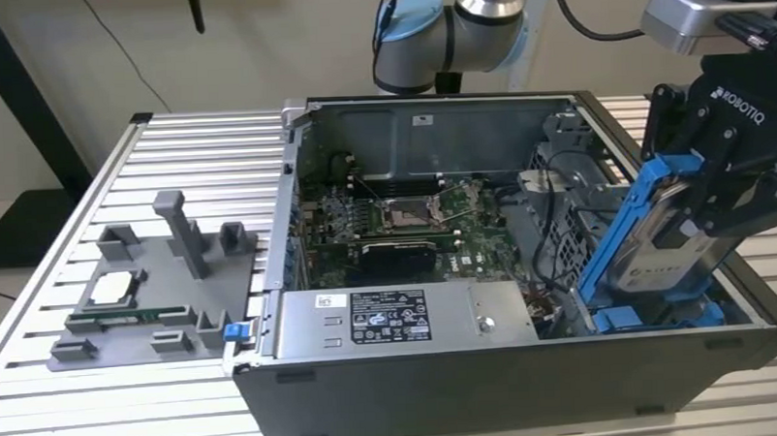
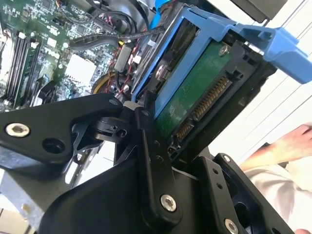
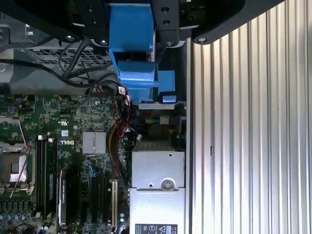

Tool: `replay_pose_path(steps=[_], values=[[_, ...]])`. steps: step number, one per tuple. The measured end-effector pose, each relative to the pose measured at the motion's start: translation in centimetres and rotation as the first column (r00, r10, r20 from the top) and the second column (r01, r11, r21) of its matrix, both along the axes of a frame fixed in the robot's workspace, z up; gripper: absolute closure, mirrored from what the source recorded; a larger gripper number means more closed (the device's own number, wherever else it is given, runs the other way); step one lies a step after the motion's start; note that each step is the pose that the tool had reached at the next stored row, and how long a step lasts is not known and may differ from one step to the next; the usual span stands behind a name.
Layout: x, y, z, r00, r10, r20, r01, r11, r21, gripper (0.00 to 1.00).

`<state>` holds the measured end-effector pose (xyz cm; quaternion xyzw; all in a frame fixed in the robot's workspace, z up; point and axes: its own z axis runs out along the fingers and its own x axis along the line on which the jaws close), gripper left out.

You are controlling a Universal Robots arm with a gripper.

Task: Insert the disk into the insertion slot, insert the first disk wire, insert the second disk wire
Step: 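Insert the disk into the insertion slot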

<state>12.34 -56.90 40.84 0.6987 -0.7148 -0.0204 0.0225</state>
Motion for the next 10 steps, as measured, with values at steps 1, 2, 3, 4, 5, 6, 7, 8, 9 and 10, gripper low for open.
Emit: replay_pose_path(steps=[1, 2, 3, 4, 5, 6, 7, 8, 9, 10], values=[[0.0, 0.00, -0.07, 1.0000, 0.000, 0.0000, 0.000, 1.0000, -0.0001, 1.00], [0.0, 0.00, -0.15, 1.0000, 0.000, 0.0000, 0.000, 1.0000, -0.0001, 1.00], [0.0, 0.00, -0.24, 1.0000, 0.000, 0.0000, 0.000, 1.0000, -0.0001, 1.00], [0.0, 0.00, -0.34, 1.0000, 0.000, 0.0000, 0.000, 1.0000, -0.0002, 1.00], [0.0, 0.00, -0.46, 1.0000, 0.000, 0.0000, 0.000, 1.0000, -0.0001, 1.00], [0.0, 0.00, -0.62, 1.0000, 0.000, -0.0001, 0.000, 1.0000, 0.0001, 1.00], [0.0, 0.00, -0.78, 1.0000, 0.000, 0.0000, 0.000, 1.0000, 0.0000, 1.00], [0.0, 0.00, -0.98, 1.0000, 0.000, -0.0001, 0.000, 1.0000, 0.0001, 1.00], [0.0, 0.00, -1.16, 1.0000, 0.000, 0.0000, 0.000, 1.0000, 0.0001, 1.00], [0.0, 0.00, -1.33, 1.0000, 0.000, -0.0001, 0.000, 1.0000, -0.0001, 1.00]])
